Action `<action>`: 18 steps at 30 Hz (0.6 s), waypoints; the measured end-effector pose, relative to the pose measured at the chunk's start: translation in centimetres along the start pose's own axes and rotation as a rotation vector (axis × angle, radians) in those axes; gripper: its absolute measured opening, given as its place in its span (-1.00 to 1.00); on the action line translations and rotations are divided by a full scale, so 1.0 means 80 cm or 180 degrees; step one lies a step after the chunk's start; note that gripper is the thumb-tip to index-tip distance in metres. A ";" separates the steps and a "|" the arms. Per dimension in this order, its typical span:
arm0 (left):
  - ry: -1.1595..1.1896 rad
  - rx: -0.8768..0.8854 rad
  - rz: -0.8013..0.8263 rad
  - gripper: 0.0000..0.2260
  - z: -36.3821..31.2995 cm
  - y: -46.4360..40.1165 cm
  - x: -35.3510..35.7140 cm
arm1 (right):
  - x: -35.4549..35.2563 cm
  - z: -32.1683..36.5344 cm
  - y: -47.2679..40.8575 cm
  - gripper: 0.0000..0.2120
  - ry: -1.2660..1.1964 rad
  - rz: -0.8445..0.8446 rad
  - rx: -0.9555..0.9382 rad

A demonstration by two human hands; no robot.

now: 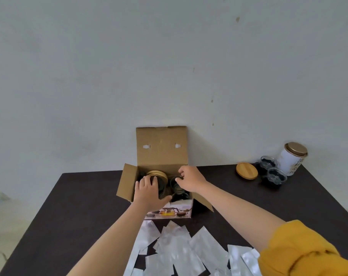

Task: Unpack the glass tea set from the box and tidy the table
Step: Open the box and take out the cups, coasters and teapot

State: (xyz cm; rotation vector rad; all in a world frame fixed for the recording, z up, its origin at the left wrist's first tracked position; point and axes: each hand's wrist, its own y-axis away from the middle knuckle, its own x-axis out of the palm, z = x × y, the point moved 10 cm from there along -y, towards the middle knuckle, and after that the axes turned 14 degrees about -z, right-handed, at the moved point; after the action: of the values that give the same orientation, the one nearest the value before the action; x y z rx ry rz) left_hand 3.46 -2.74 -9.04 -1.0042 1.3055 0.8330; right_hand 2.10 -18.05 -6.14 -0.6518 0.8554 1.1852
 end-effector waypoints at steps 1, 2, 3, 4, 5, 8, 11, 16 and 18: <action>0.0026 0.0036 0.0090 -0.12 0.004 0.003 0.009 | 0.009 0.002 -0.005 -0.60 0.0192 0.0004 -0.0021; 0.0070 0.0067 0.0143 -0.08 0.007 0.007 0.017 | 0.015 0.004 -0.008 -0.65 0.0416 0.0007 -0.0052; 0.0110 0.0087 0.0151 -0.04 0.008 0.010 0.023 | 0.017 0.010 -0.006 -0.71 0.0632 0.0007 -0.0084; 0.0144 0.0095 0.0140 -0.01 0.008 0.013 0.027 | 0.018 0.017 -0.004 -0.77 0.0784 0.0031 -0.0121; 0.0180 0.0094 0.0122 -0.01 0.009 0.014 0.030 | 0.022 0.021 -0.002 -0.83 0.0858 0.0117 -0.0125; 0.0303 0.0105 0.0119 -0.08 0.009 0.014 0.035 | 0.036 0.024 -0.007 -0.92 0.1005 0.0357 -0.0045; 0.0391 0.0118 0.0097 -0.08 0.010 0.014 0.036 | 0.050 0.026 -0.021 -0.84 0.1079 0.0399 -0.0009; 0.0458 0.0144 0.0054 -0.08 0.010 0.011 0.037 | 0.061 0.024 -0.036 -0.85 0.1284 0.0537 0.0048; 0.0468 0.0155 0.0055 -0.08 0.010 0.011 0.037 | 0.069 0.023 -0.042 -0.83 0.1249 0.0588 0.0134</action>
State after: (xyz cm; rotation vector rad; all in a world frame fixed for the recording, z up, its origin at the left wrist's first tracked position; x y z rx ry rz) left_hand 3.26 -1.88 -12.11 -1.0323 1.4543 0.7480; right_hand 6.55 -14.61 -9.79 -0.7981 1.2898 1.2188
